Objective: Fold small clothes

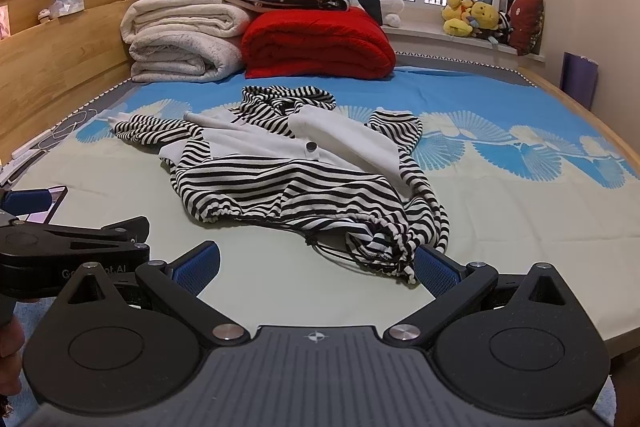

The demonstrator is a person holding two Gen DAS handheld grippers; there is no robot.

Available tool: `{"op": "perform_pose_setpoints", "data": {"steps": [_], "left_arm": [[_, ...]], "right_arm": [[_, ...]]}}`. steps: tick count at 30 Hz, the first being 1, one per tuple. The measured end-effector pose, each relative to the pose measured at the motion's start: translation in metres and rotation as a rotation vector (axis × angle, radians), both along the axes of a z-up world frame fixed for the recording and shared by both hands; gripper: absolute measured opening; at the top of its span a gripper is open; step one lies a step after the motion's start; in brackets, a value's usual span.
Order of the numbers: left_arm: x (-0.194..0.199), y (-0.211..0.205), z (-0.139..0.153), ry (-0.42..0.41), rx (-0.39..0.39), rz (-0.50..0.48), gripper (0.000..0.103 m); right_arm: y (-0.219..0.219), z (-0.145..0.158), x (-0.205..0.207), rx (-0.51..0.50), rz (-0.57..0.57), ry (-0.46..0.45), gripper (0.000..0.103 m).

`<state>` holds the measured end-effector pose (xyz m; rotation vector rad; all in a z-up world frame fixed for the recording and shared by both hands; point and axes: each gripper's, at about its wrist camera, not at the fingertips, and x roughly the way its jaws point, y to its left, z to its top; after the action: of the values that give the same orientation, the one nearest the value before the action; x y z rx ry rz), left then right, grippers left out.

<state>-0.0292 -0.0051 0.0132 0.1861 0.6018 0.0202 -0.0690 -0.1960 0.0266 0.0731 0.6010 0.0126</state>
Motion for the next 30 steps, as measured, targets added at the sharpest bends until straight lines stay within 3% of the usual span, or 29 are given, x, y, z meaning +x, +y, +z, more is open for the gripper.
{"op": "perform_pose_setpoints", "data": {"steps": [30], "left_arm": [[-0.0013, -0.0023, 0.0031, -0.005, 0.003, -0.005, 0.103]], "right_arm": [[0.0001, -0.0043, 0.0042, 0.0, -0.003, 0.008, 0.102]]}}
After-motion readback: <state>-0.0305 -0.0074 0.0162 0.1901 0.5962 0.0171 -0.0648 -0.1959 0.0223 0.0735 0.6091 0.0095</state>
